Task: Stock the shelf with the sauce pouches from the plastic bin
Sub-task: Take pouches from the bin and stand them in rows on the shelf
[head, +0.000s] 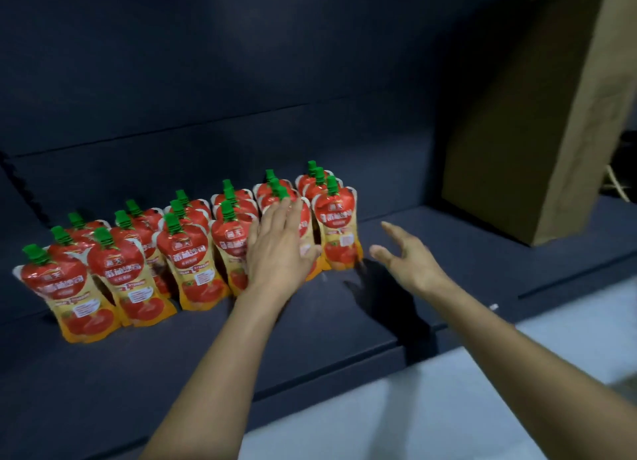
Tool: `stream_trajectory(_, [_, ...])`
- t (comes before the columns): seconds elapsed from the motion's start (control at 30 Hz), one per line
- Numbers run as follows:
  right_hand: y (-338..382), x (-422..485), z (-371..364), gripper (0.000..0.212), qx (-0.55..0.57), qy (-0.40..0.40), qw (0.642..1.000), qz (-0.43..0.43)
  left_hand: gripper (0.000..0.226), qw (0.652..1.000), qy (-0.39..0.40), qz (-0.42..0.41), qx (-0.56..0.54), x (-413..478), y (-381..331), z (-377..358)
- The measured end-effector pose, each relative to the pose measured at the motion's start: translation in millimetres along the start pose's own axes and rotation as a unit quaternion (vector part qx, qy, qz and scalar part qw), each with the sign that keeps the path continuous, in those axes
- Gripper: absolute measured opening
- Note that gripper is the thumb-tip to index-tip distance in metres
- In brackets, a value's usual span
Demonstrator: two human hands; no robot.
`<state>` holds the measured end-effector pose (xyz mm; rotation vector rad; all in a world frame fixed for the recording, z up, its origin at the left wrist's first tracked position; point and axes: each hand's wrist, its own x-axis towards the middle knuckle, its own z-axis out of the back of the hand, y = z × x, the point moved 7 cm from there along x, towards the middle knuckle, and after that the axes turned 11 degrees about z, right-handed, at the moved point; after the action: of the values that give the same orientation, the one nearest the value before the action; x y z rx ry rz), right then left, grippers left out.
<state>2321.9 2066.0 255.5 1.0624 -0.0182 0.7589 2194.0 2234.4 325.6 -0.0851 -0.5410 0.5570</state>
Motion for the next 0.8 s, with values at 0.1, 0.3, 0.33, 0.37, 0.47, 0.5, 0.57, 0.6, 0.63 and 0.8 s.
stream_trajectory(0.1, [-9, -69, 15, 0.057, -0.077, -0.033, 0.996, 0.010, 0.078, 0.998, -0.005, -0.031, -0.057, -47, -10, -12])
stream_trajectory(0.3, [-26, -217, 46, 0.037, -0.193, -0.157, 0.968, 0.020, 0.059, 0.973, 0.074, -0.132, -0.173, -159, -76, -60])
stream_trajectory(0.33, [-29, -241, 50, 0.036, -0.207, -0.168, 0.964, 0.016, 0.058, 0.964, 0.106, -0.153, -0.187, -182, -90, -70])
stream_trajectory(0.37, [-35, -265, 53, 0.036, -0.214, -0.176, 0.961, 0.009, 0.058, 0.955, 0.137, -0.176, -0.193, -206, -105, -79])
stream_trajectory(0.47, [-59, -335, 61, 0.040, -0.221, -0.173, 0.959, -0.050, 0.058, 0.919, 0.261, -0.233, -0.183, -273, -142, -109])
stream_trajectory(0.5, [-69, -362, 66, 0.041, -0.223, -0.168, 0.956, -0.087, 0.059, 0.902, 0.296, -0.252, -0.187, -295, -156, -119])
stream_trajectory(0.57, [-92, -417, 79, 0.047, -0.227, -0.152, 0.948, -0.165, 0.059, 0.876, 0.348, -0.276, -0.190, -335, -185, -134])
stream_trajectory(0.6, [-102, -443, 87, 0.050, -0.232, -0.146, 0.941, -0.199, 0.059, 0.865, 0.367, -0.283, -0.191, -353, -199, -140])
stream_trajectory(0.63, [-111, -470, 96, 0.052, -0.235, -0.141, 0.933, -0.234, 0.058, 0.855, 0.384, -0.292, -0.192, -371, -214, -145])
stream_trajectory(0.8, [-134, -595, 154, 0.050, -0.226, -0.144, 0.900, -0.342, 0.057, 0.806, 0.431, -0.365, -0.178, -470, -302, -150])
